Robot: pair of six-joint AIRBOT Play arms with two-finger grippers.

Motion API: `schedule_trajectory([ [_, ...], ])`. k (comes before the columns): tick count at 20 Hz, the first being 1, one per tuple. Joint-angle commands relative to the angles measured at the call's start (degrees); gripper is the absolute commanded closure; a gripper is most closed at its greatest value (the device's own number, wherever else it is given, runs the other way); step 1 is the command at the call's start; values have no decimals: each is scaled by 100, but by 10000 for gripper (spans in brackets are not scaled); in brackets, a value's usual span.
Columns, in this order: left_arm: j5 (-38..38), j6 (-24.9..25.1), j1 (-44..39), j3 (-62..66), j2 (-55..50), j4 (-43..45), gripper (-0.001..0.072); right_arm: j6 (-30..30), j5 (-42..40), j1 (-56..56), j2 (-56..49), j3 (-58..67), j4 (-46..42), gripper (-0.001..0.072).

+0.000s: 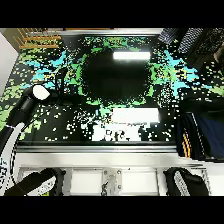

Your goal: Fold the clothes and pants, and hang the long-sleeved shirts on hangers.

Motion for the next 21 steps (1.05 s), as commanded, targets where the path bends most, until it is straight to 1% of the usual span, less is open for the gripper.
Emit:
schedule_trajectory([
  [1, 22, 11, -4, 0, 0, -4, 700, -245, -103, 1637, -590, 4, 385, 110],
  [2, 20, 9, -2, 0, 0, -4, 700, -243, -101, 1912, -754, 4, 387, 184],
  [4, 22, 11, -2, 0, 0, -4, 700, -240, -74, 2315, -1029, 4, 389, 606],
  [5, 20, 11, -2, 0, 0, -4, 700, -238, -76, 2426, -1128, 4, 389, 696],
  [9, 20, 9, -2, 0, 0, -4, 700, -240, 101, 2524, -1292, 4, 387, 698],
  [21, 20, 11, -2, 0, 0, -4, 700, -238, 107, 2524, -1292, 4, 389, 698],
])
